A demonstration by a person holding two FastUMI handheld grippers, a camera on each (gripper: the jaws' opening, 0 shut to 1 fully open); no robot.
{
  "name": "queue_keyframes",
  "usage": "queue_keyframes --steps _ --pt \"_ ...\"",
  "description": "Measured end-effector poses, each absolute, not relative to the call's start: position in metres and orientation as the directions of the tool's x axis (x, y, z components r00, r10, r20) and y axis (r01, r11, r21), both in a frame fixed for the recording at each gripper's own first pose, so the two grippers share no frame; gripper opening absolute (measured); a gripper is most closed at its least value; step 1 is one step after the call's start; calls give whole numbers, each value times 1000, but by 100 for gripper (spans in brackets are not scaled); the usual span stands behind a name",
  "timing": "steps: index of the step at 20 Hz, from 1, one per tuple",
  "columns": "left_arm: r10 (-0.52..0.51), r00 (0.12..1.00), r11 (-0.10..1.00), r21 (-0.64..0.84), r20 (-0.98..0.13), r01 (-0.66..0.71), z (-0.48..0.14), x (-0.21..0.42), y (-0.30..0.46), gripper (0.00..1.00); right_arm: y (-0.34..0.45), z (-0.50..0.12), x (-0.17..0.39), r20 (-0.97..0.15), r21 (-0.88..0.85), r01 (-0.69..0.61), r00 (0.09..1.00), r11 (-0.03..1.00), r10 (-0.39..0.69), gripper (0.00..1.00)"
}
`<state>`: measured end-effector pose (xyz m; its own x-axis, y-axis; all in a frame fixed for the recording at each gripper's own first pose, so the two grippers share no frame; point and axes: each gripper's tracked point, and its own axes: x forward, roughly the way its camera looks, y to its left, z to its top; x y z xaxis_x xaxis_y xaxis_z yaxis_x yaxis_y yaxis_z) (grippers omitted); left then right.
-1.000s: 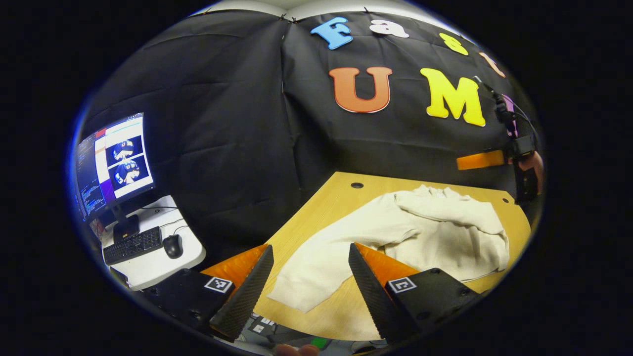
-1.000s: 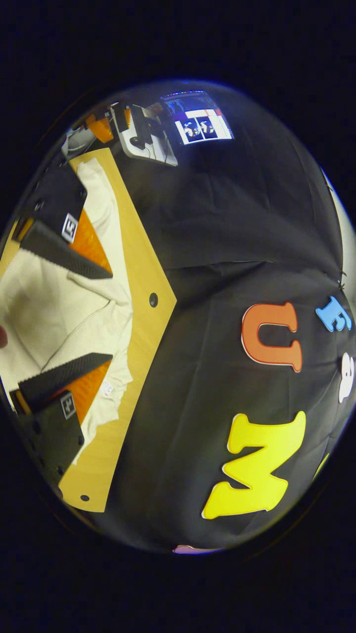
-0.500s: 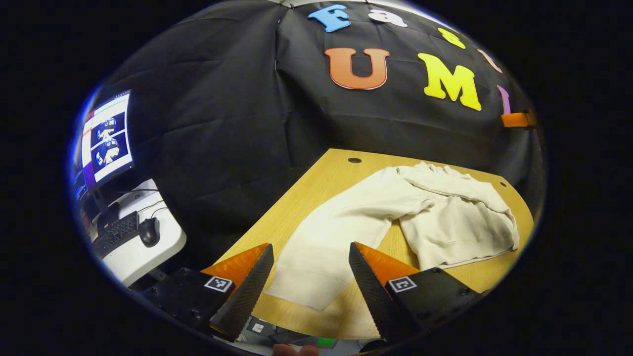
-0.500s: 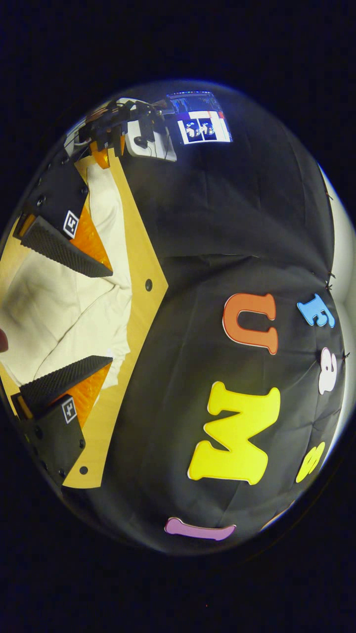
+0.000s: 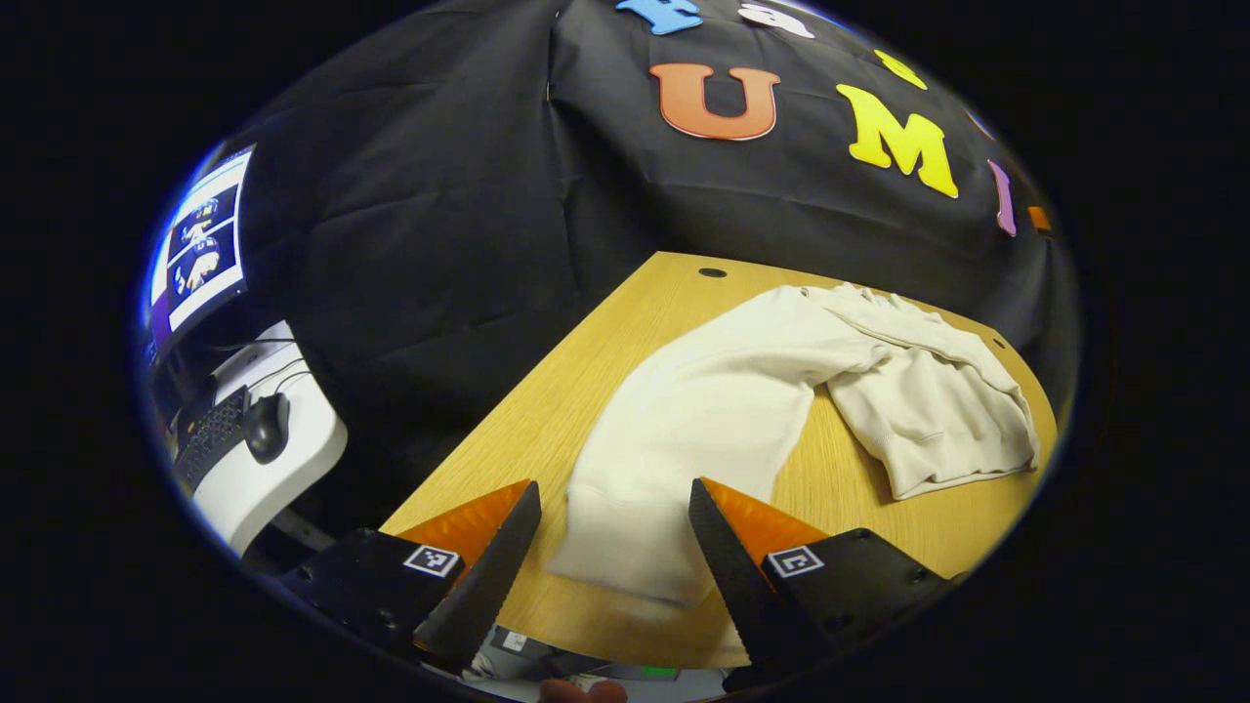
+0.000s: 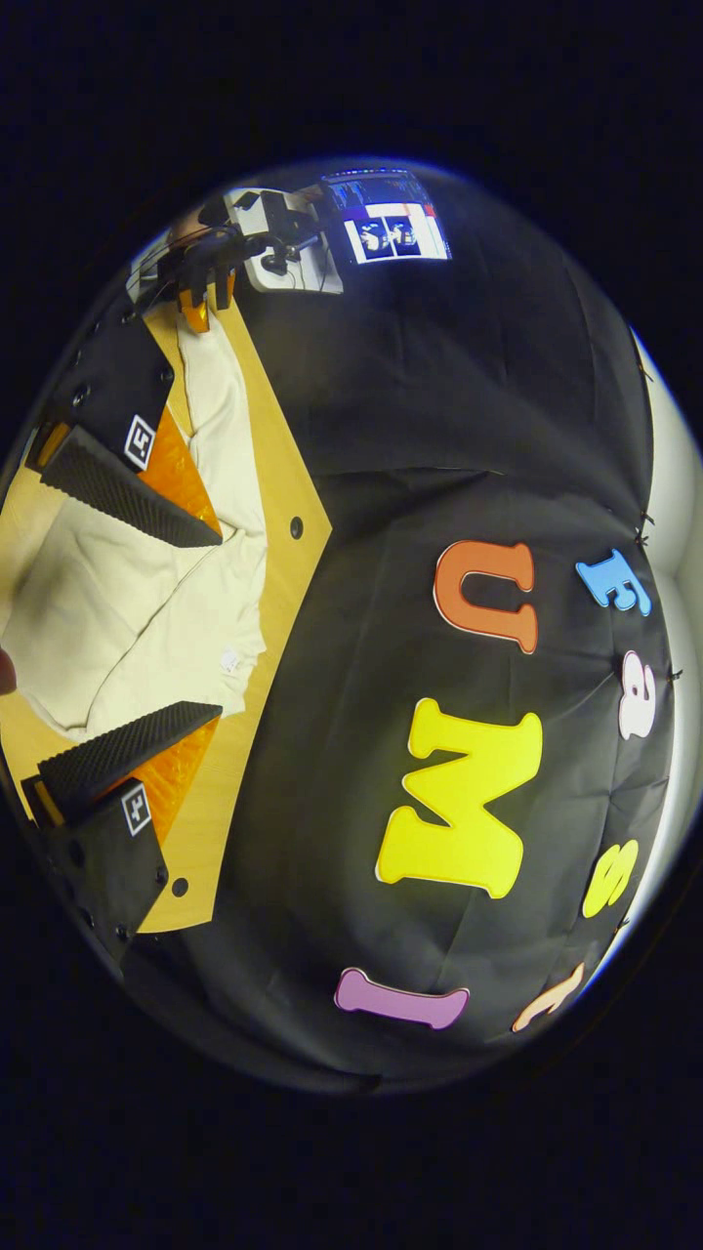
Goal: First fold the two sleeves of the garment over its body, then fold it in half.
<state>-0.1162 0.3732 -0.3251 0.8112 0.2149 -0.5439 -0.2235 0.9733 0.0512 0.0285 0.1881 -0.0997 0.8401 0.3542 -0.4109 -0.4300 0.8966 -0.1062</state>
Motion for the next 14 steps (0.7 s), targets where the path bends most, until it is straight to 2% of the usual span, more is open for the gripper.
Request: queue_keyframes --steps 2,7,10,13,14 --pt "201 794 977 61 -574 -203 -337 -118 370 99 189 -98 25 -407 -96 -434 839 896 363 100" --pt "197 798 977 42 -570 -211 -341 -121 374 98 193 -98 12 -412 -79 -458 824 885 390 100" --pt "205 798 975 44 -567 -219 -341 -120 375 97 182 -104 7 -430 -117 -455 825 883 368 100" --pt "198 787 975 36 -584 -219 -342 -120 369 92 175 -105 -6 -455 -100 -454 812 885 365 100" --pt "192 785 976 33 -589 -215 -342 -117 367 84 170 -105 -9 -464 -95 -452 809 887 362 100"
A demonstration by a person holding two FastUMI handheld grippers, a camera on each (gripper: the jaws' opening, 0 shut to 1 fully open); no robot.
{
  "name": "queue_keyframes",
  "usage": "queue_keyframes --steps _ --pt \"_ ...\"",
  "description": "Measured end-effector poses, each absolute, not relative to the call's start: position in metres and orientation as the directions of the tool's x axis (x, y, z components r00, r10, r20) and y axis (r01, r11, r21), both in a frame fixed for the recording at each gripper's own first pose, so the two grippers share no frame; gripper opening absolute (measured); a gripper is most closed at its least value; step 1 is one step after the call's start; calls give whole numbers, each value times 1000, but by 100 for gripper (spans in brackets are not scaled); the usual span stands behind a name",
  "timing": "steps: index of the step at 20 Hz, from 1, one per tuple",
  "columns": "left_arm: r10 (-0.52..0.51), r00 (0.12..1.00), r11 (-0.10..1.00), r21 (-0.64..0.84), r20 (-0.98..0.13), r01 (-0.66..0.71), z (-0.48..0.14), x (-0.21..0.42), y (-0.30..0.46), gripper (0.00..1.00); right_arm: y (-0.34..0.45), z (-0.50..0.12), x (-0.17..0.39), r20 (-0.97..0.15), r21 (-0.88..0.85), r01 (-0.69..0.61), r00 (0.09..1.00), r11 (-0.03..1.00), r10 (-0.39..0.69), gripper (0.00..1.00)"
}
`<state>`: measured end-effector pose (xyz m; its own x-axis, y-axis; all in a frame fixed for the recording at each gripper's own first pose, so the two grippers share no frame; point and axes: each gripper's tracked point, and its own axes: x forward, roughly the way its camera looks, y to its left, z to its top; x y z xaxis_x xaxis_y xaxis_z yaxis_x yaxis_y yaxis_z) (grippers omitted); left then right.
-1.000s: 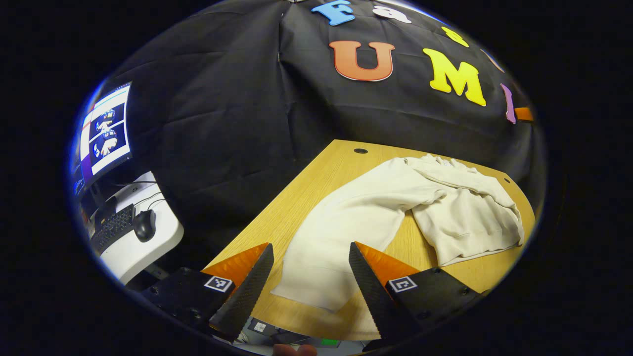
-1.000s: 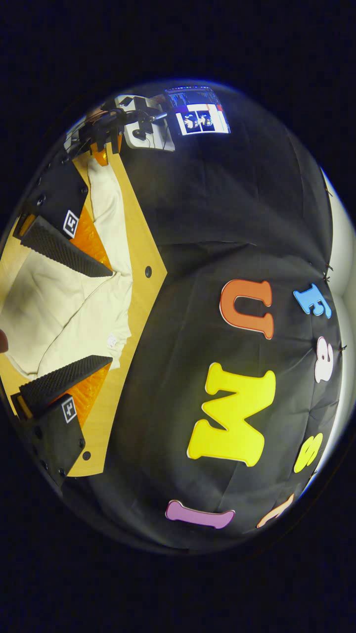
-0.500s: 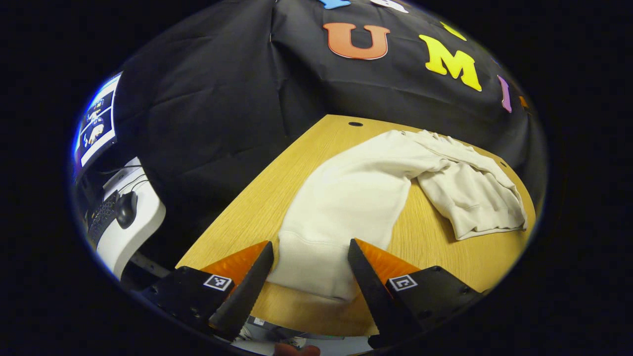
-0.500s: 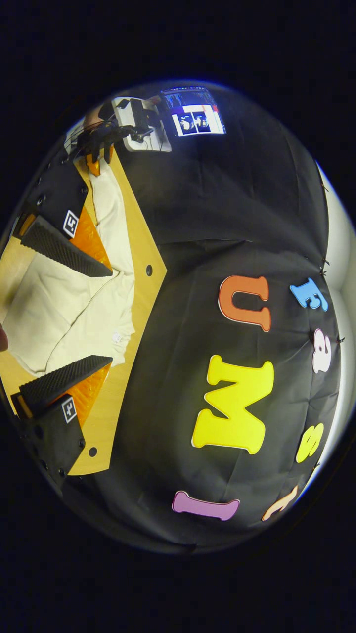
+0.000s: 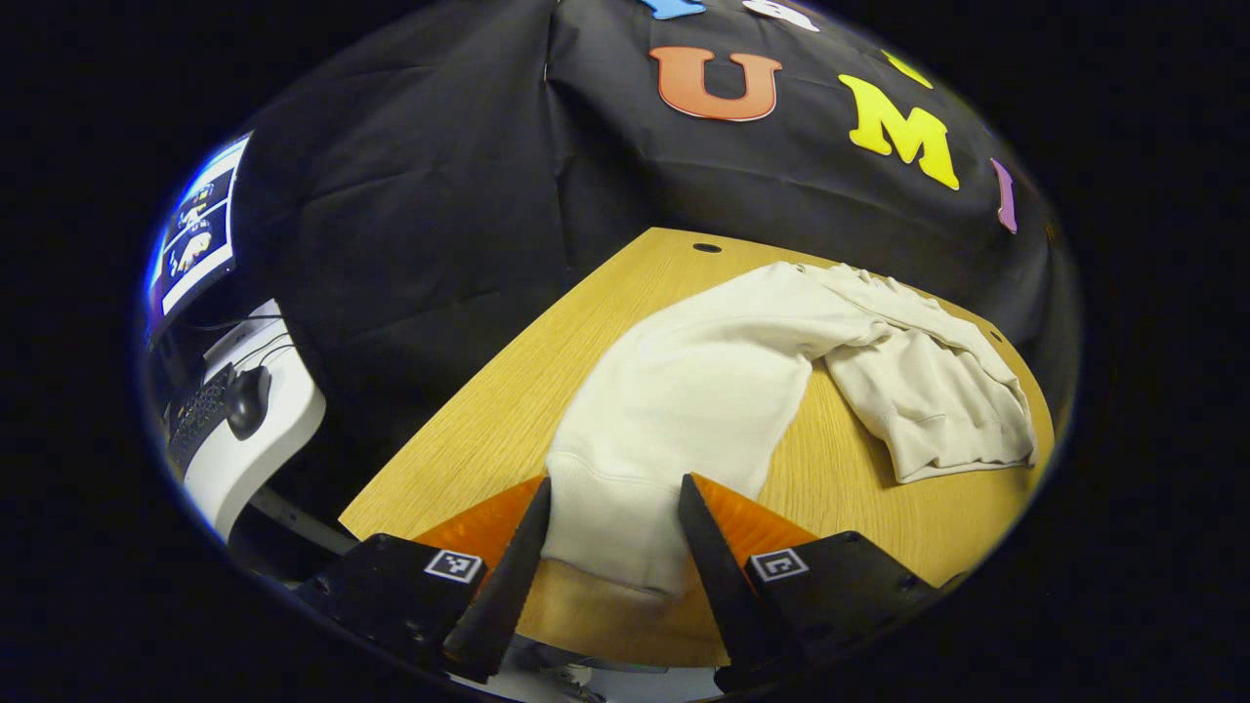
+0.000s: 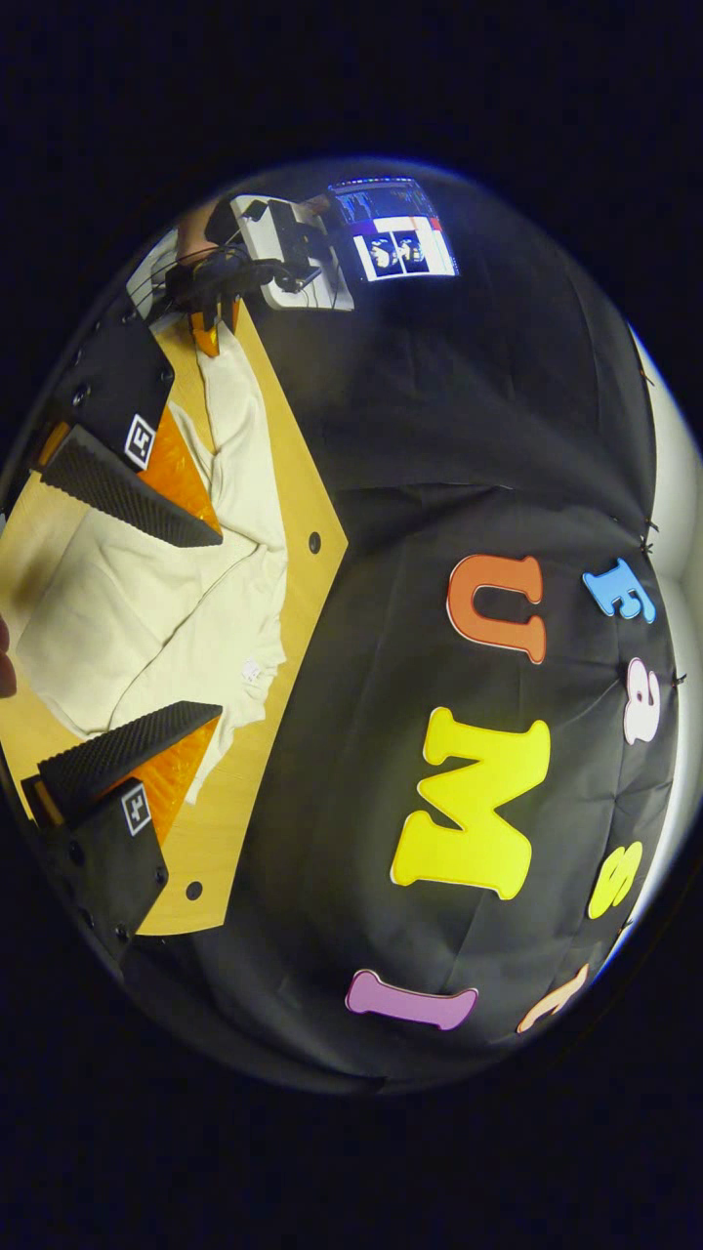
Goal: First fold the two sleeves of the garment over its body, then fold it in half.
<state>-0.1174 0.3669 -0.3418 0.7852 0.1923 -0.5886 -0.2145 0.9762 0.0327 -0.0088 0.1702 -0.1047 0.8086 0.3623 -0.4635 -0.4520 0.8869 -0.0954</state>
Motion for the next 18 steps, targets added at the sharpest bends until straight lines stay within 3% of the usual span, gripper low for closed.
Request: queue_keyframes --steps 1,2,3,4,6,12,18 --pt "184 786 978 26 -591 -209 -342 -117 364 80 165 -105 -13 -473 -89 -450 805 889 360 100" --pt "181 786 978 27 -591 -205 -341 -116 362 66 161 -105 -16 -479 -90 -448 803 890 355 100" --pt "177 788 979 24 -590 -203 -339 -112 360 67 155 -104 -17 -482 -98 -444 805 891 348 100" --pt "186 787 977 27 -588 -210 -341 -112 359 41 150 -104 -17 -480 -104 -437 808 893 340 100" --pt "202 787 973 31 -583 -227 -340 -111 359 20 146 -102 -17 -480 -89 -426 810 900 336 100" --pt "164 806 976 -26 -569 -217 -323 -101 350 6 142 -96 -21 -469 -71 -429 811 901 349 100" --pt "120 841 986 -33 -527 -161 -270 -74 333 5 132 -86 -15 -437 -13 -401 826 916 355 100"
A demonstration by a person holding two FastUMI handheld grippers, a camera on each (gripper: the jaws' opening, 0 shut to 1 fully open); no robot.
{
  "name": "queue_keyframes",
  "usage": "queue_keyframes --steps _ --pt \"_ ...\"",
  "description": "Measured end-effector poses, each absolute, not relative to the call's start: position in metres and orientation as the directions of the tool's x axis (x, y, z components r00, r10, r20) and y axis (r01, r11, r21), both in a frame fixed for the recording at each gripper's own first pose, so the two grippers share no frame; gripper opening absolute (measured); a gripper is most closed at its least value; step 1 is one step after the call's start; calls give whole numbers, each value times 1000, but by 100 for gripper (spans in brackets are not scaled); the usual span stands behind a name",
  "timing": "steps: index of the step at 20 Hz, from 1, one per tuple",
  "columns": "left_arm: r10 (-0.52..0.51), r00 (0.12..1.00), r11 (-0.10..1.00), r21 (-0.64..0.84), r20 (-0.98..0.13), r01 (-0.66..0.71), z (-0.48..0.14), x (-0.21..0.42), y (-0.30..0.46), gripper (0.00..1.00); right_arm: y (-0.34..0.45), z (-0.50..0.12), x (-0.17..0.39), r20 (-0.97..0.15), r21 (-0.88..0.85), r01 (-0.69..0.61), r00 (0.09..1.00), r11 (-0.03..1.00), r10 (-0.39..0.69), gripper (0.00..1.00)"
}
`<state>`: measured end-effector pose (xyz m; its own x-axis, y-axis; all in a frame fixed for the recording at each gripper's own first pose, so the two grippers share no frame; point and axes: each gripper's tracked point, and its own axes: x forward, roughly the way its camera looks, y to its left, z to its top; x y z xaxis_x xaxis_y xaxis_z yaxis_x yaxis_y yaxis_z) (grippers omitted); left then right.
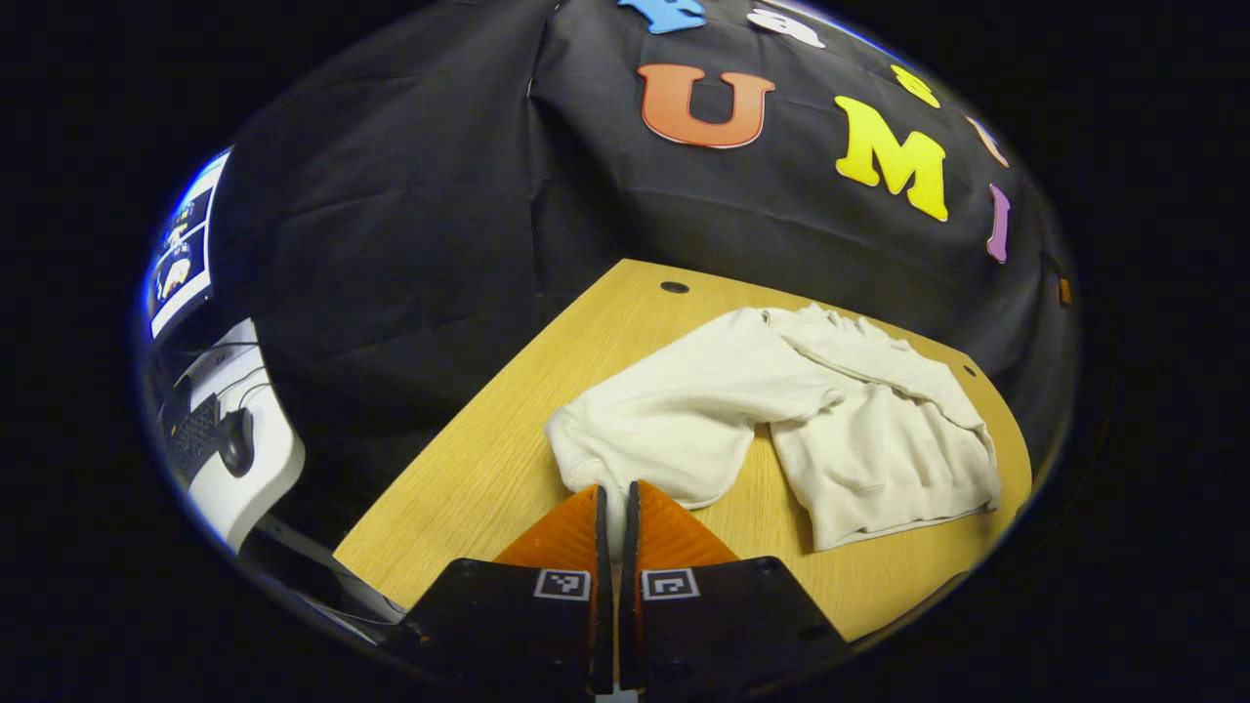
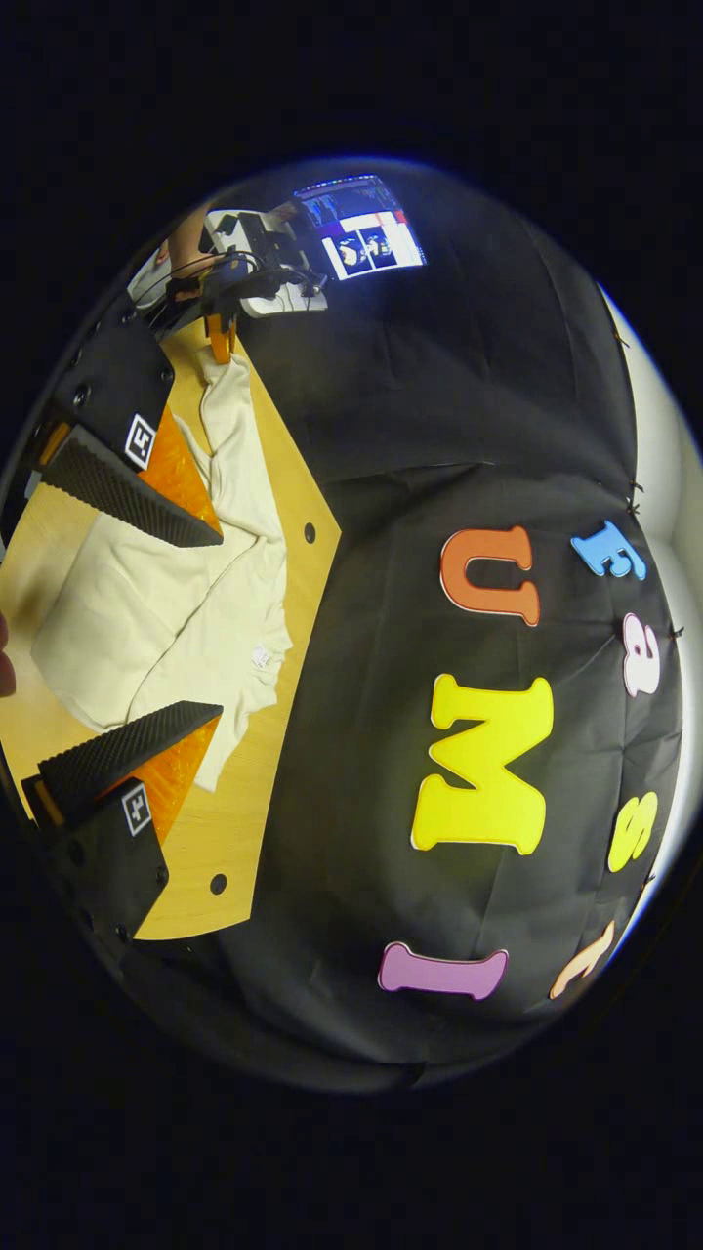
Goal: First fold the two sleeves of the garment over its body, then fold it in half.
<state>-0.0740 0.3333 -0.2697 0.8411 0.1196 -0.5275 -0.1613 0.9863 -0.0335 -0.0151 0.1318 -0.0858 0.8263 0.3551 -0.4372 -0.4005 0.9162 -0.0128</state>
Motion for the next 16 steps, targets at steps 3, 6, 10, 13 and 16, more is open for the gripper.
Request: queue_keyframes --steps 3,6,10,13,16 --pt "94 870 990 -48 -485 -133 -233 -49 321 5 115 -74 -11 -407 -3 -373 848 928 339 100" --pt "49 898 997 -39 -438 -74 -196 -20 302 5 93 -62 -9 -376 20 -330 872 944 312 100" --pt "-23 922 999 -39 -388 9 -157 15 268 5 60 -50 -16 -346 59 -287 893 956 289 100" --pt "-80 931 997 -40 -355 71 -132 41 238 5 38 -37 -21 -318 71 -263 908 962 272 100" --pt "-146 932 989 -46 -332 139 -116 65 200 5 15 -34 -27 -303 58 -230 923 971 237 100"
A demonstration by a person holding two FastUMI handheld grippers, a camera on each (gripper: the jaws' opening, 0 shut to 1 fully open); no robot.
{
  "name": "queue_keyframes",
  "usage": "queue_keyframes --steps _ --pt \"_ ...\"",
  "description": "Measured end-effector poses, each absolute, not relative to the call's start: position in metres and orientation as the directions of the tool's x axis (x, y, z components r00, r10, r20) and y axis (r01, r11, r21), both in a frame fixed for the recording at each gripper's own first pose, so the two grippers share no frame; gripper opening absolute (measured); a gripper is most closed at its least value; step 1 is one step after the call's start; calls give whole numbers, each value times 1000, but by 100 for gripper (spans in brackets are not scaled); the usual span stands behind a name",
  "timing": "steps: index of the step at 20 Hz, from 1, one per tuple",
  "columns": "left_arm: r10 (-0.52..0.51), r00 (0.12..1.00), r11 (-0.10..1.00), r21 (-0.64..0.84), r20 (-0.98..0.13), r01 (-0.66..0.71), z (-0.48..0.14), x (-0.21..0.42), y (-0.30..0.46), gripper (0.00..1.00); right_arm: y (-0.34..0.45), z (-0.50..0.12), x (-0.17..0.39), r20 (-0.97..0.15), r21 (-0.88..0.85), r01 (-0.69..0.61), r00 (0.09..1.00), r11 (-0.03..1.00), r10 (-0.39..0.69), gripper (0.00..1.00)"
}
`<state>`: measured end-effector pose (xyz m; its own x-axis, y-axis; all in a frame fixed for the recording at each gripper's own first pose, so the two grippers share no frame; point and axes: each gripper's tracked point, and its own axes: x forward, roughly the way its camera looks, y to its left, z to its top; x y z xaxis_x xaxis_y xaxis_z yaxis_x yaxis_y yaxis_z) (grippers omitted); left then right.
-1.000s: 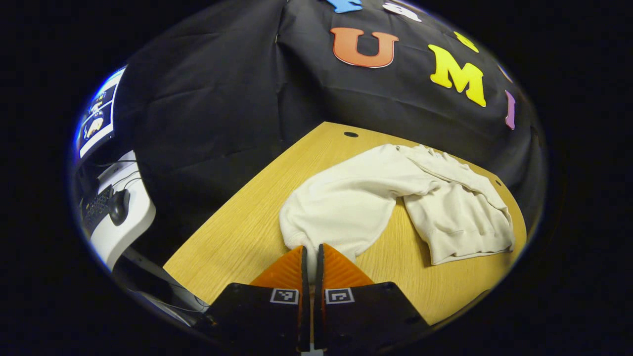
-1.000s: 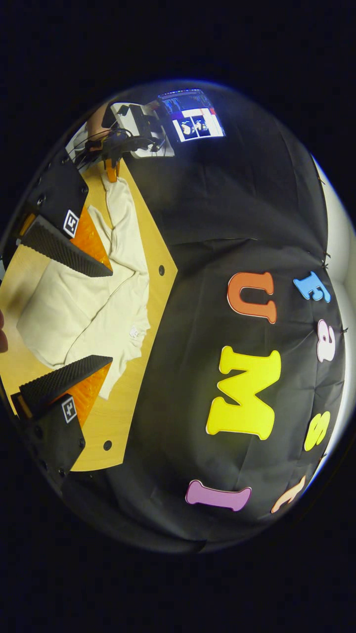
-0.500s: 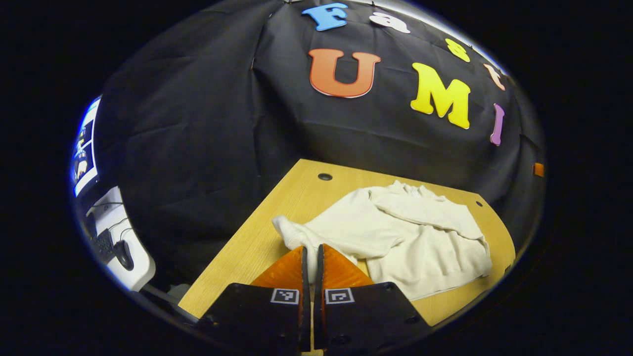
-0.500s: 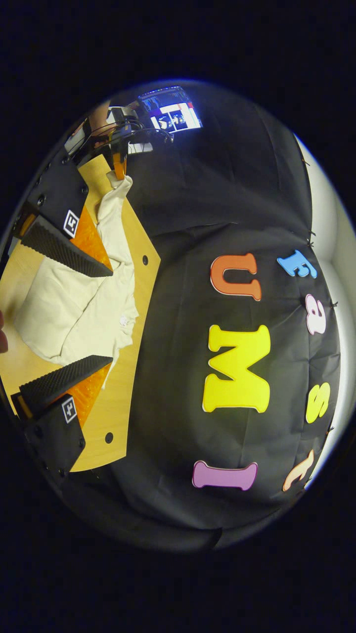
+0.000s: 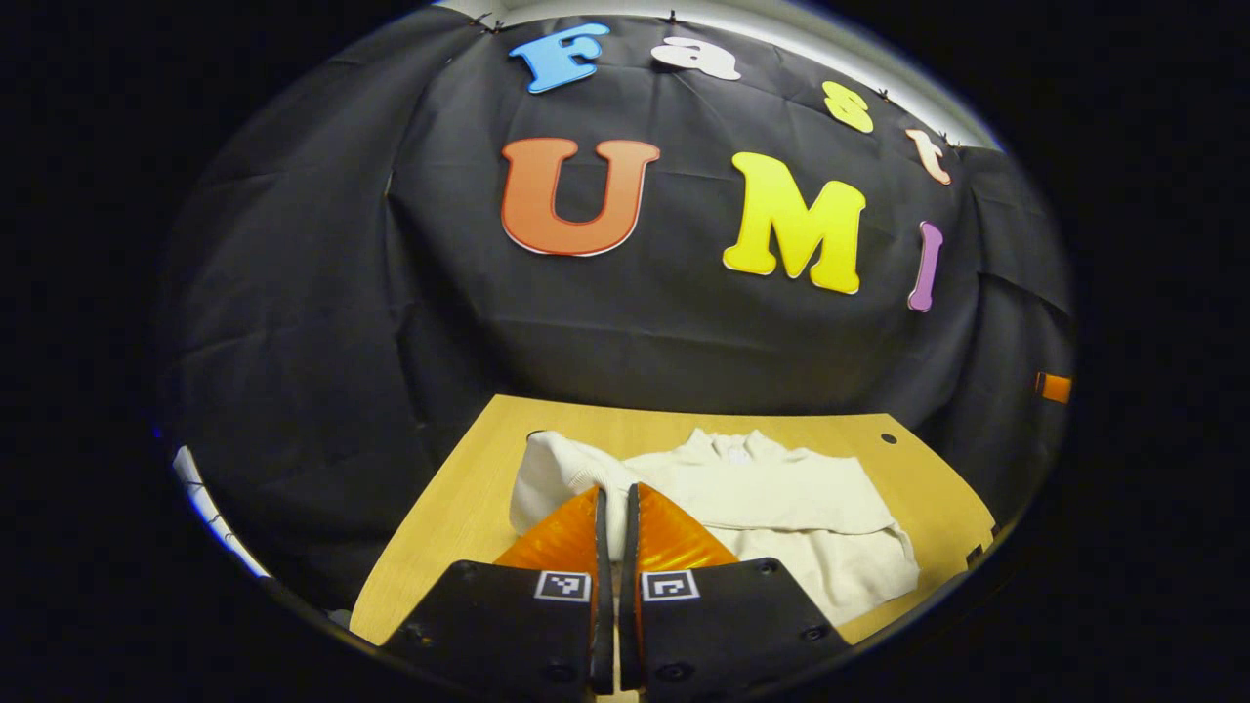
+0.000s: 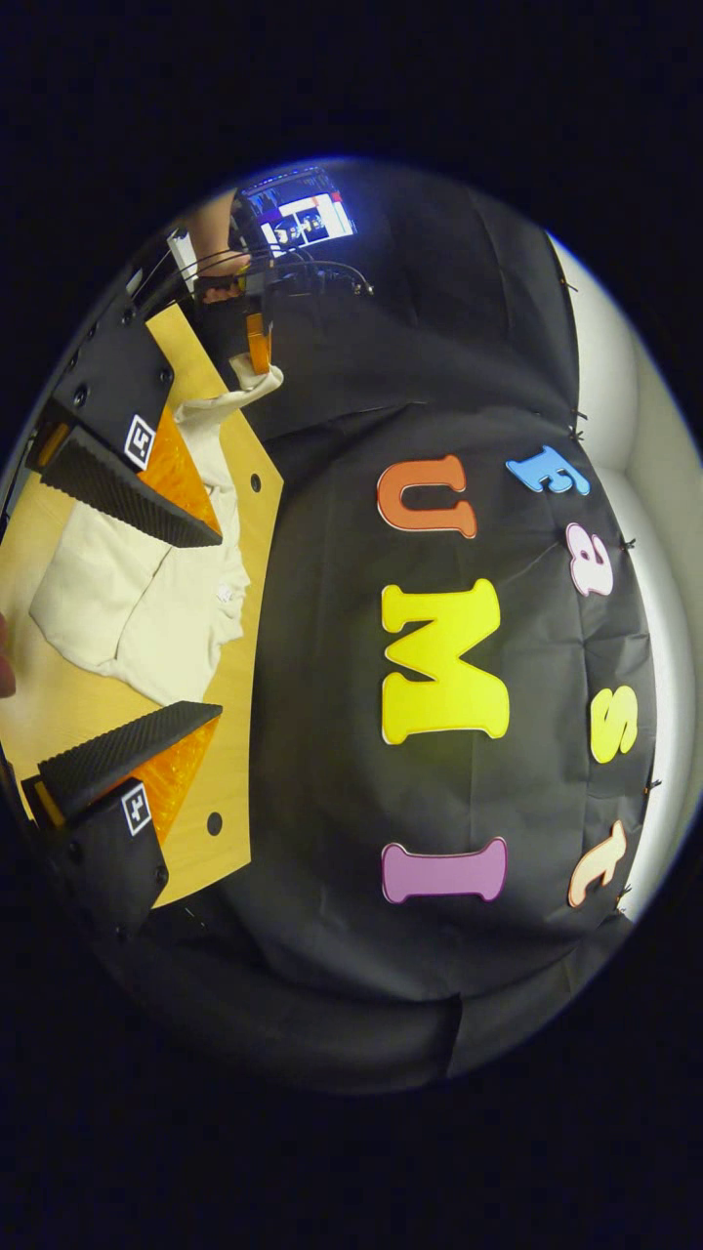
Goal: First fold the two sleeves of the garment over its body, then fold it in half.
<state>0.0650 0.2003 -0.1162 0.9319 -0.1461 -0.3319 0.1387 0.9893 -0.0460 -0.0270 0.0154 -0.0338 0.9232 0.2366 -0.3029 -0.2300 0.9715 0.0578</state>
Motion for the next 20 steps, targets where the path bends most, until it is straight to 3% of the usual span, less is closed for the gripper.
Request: queue_keyframes --steps 11,20 --pt "-384 884 923 -76 -268 378 -80 131 54 5 -72 -31 -53 -292 65 -94 950 993 109 100" --pt "-576 743 810 -117 -341 574 -131 156 -105 5 -148 -33 -80 -303 46 63 952 997 -46 100"
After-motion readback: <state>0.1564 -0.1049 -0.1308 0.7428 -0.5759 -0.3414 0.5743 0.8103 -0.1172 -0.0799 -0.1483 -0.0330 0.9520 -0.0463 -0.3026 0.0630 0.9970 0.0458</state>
